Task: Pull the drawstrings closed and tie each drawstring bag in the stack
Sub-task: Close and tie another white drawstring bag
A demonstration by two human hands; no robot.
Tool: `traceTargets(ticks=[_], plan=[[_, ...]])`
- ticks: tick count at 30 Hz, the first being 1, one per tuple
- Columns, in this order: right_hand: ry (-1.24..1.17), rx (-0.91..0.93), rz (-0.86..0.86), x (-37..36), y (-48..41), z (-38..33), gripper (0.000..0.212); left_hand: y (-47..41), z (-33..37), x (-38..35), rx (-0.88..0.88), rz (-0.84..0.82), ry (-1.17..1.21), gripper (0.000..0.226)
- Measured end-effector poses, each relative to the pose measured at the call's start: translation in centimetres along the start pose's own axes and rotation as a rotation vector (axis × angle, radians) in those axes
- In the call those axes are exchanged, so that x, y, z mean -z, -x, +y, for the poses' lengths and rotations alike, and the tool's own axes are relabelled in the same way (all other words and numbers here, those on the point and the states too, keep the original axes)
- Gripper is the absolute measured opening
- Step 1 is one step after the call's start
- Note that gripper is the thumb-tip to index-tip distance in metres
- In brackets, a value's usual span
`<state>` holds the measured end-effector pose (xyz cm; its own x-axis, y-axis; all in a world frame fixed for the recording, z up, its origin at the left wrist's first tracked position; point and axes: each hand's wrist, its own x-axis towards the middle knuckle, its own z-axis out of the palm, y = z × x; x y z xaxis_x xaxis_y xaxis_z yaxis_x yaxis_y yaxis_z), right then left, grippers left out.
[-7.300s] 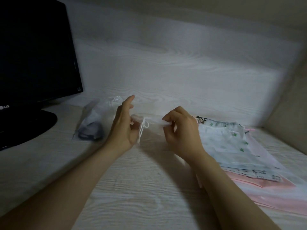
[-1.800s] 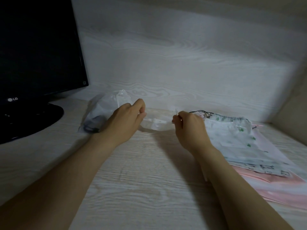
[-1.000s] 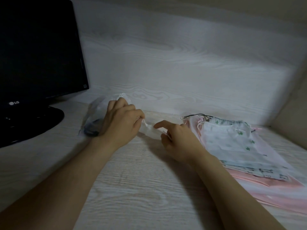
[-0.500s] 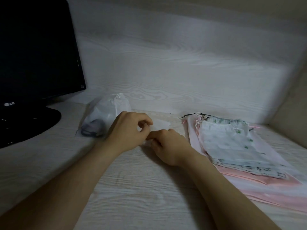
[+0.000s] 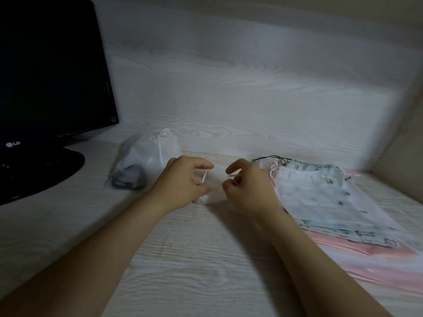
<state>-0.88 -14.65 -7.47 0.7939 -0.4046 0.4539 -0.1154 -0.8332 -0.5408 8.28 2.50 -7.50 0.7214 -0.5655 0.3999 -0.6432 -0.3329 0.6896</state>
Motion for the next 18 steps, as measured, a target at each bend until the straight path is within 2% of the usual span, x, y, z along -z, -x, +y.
traceTargets(ticks=[3,9,12,16,18], plan=[[0.035,0.030,0.074,-0.2,-0.5,0.7,0.020,-0.2,-0.2,0.1,-0.012,-0.042,-0.115,0.064],[0.294,0.061,0.127,-0.4,-0.8,0.9,0.018,-0.3,0.7,-0.2,-0.180,-0.035,-0.259,0.074],[0.213,0.080,0.108,0.3,-0.4,0.5,0.019,-0.4,0.5,-0.3,-0.168,-0.050,-0.207,0.075],[0.041,0.048,0.083,0.2,-0.1,-0.4,0.018,-0.2,0.8,-0.7,-0.084,-0.085,0.010,0.075],[-0.062,0.040,0.084,-0.1,-0.1,-0.8,0.024,-0.2,0.8,-0.9,-0.048,-0.089,0.110,0.077]])
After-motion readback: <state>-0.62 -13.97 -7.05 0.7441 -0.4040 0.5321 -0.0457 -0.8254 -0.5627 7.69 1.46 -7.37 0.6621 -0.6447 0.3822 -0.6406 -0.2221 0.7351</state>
